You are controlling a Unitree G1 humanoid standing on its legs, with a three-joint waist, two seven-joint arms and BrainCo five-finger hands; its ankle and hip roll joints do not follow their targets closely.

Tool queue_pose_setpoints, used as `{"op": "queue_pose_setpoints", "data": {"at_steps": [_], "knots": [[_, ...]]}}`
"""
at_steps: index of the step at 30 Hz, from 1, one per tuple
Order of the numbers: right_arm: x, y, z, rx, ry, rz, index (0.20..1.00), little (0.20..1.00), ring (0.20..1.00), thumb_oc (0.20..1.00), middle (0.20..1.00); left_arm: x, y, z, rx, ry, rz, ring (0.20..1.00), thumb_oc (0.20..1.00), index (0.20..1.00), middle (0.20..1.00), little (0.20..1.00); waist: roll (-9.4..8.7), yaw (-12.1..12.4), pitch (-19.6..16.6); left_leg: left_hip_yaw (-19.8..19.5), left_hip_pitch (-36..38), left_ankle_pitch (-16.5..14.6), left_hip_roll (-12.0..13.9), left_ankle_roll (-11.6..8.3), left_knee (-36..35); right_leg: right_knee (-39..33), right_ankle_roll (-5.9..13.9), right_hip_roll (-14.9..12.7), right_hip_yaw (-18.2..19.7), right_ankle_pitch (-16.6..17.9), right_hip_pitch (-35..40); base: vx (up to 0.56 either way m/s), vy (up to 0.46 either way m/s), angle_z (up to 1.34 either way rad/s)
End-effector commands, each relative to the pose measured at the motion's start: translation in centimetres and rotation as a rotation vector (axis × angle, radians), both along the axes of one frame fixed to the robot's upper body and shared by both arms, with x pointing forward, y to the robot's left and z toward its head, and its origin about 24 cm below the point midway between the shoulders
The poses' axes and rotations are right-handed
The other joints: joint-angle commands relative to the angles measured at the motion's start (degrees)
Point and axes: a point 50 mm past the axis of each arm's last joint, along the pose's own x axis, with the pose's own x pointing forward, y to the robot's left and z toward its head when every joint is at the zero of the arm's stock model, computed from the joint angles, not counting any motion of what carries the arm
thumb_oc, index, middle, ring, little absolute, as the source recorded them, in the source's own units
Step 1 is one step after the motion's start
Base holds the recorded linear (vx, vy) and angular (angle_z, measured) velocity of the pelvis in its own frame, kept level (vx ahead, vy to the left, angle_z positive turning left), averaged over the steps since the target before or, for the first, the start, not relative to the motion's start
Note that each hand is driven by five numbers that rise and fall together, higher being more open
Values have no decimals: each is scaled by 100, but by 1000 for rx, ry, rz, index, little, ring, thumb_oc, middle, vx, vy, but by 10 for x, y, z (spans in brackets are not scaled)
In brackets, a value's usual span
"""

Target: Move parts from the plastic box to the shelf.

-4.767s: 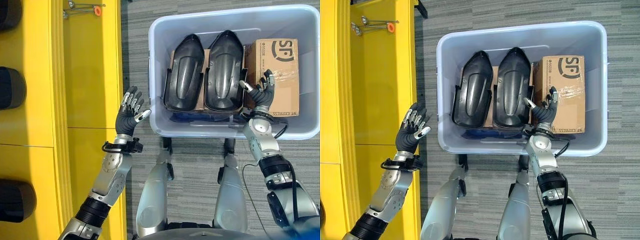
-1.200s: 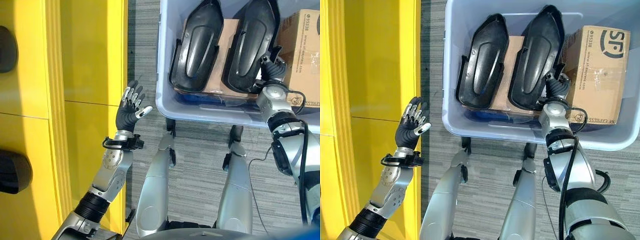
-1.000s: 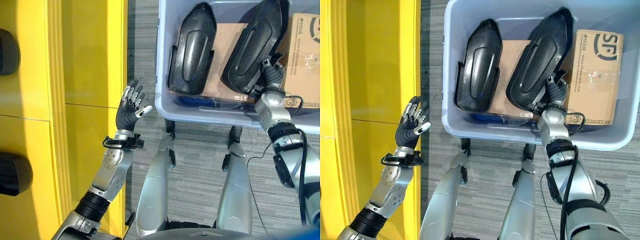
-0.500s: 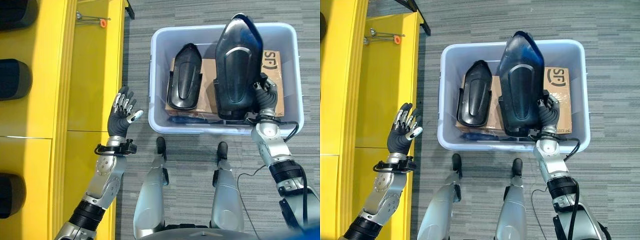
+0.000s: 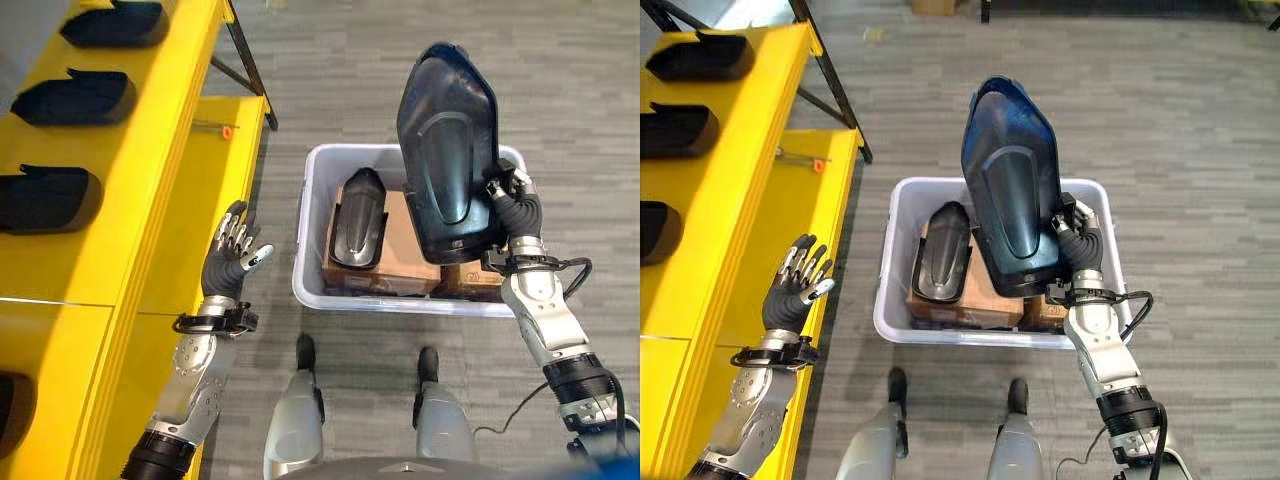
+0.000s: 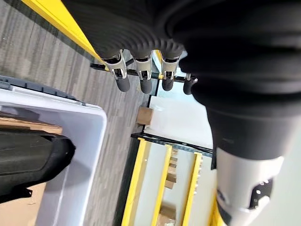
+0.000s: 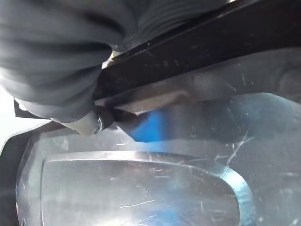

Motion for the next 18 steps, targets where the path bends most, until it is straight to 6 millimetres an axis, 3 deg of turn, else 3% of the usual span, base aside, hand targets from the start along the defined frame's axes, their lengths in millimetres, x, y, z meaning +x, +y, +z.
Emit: {"op": "queue_pose_setpoints", "data": {"at_steps": [1,3,4,5,7,9,12,14,16,18], "knots": [[-1,13,25,-35,-145,67,200,200,200,200,200,-1,11,7,49,-44,23,1000,1000,1000,1000,1000,-57,142,-421,-236,232,-293,751,-217,308,950,-155,34,-127,-706,-133,-4,-133,26],[1,19,23,-12,-138,84,200,200,200,200,200,-5,14,2,39,-21,46,1000,1000,1000,1000,1000,-30,198,-480,-310,307,-162,852,-228,295,1146,-245,141,-207,-878,-74,-38,-254,25],[4,30,25,8,-142,131,200,200,200,200,200,-13,18,-8,17,27,77,1000,1000,1000,1000,1000,30,352,-510,-517,392,308,991,-309,201,1363,-415,331,-378,-1093,19,-57,-264,23],[4,30,25,7,-141,132,200,200,200,200,200,-14,18,-8,17,28,77,1000,1000,1000,1000,1000,34,342,-509,-524,397,320,996,-314,186,1366,-419,335,-386,-1096,22,-90,-285,25],[7,36,25,13,-135,158,200,200,200,200,200,-19,18,-16,-2,58,90,1000,1000,1000,1000,1000,94,471,-513,-683,336,911,1076,-441,-24,1409,-553,470,-562,-1205,21,-102,-135,35],[7,36,26,20,-134,167,200,200,200,200,200,-19,17,-20,-17,75,93,1000,1000,1000,1000,1000,113,549,-520,-718,155,1481,1039,-497,-182,1385,-617,411,-832,-1242,52,-136,-114,38],[2,27,24,8,-129,145,200,200,200,200,200,-17,15,-22,-18,85,84,1000,1000,1000,1000,1000,-49,454,-496,-26,40,1150,1054,-296,317,1339,-703,161,-1233,-1231,155,-143,-131,106],[-3,23,21,7,-124,132,200,200,200,200,200,-15,13,-21,-17,75,77,1000,1000,1000,1000,1000,-76,404,-498,153,125,870,1139,-244,677,1363,-734,27,-1465,-1179,173,-109,-85,110],[-7,19,17,26,-113,114,200,200,200,200,200,-14,10,-21,-19,74,66,1000,1000,1000,1000,1000,-81,329,-536,234,359,586,1204,-289,711,1471,-677,-98,-1607,-1273,244,4,-6,91],[-12,16,12,52,-101,102,200,200,200,200,200,-13,6,-22,-22,84,55,1000,1000,1000,1000,1000,-50,247,-601,443,566,521,1313,-330,639,1583,-616,-301,-1853,-1274,310,19,93,108]]}}
